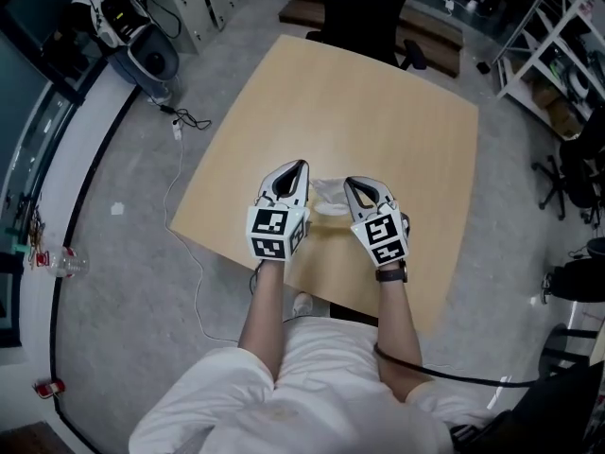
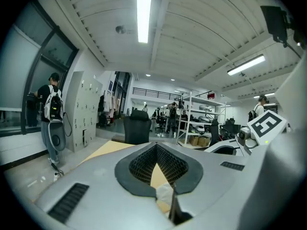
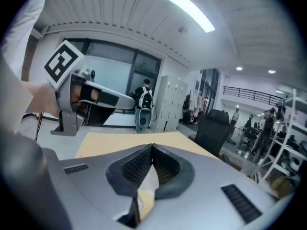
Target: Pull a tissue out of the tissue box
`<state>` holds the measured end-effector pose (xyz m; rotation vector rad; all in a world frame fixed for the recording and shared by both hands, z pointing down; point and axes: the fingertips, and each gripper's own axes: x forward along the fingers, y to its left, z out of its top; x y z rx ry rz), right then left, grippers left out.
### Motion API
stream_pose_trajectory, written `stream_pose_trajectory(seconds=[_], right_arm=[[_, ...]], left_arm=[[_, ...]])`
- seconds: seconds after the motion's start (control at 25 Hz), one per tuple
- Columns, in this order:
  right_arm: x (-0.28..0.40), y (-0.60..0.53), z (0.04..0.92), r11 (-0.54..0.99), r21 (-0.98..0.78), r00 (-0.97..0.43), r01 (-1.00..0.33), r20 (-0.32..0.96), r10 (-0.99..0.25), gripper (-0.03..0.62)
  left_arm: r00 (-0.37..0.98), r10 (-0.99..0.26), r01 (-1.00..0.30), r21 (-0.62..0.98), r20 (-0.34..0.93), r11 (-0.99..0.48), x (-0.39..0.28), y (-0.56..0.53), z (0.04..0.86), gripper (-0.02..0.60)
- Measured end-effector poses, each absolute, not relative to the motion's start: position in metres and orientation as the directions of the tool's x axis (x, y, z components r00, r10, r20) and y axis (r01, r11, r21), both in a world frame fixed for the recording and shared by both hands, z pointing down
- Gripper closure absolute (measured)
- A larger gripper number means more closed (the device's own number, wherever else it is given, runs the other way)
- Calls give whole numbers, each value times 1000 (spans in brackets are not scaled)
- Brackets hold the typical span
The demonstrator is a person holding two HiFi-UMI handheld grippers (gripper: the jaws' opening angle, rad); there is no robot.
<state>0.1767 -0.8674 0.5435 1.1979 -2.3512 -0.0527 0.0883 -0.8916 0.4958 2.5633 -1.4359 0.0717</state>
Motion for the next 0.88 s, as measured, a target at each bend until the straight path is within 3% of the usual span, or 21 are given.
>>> stream_pose_trajectory(seconds=[0.32, 0.52, 0.88], right_arm=[[202, -874, 418, 476, 110, -471, -873, 65, -880, 590], [216, -858, 363, 395, 160, -415, -905, -125, -901, 590], [237, -859, 355, 327, 165, -349, -930, -129, -928, 589]], left_arm=[[555, -831, -825, 105, -34, -556, 100, -888, 400, 580], [551, -830, -830, 44, -94, -556, 111, -880, 376, 580], [571, -812, -817, 6, -124, -576, 137, -875, 359, 580]])
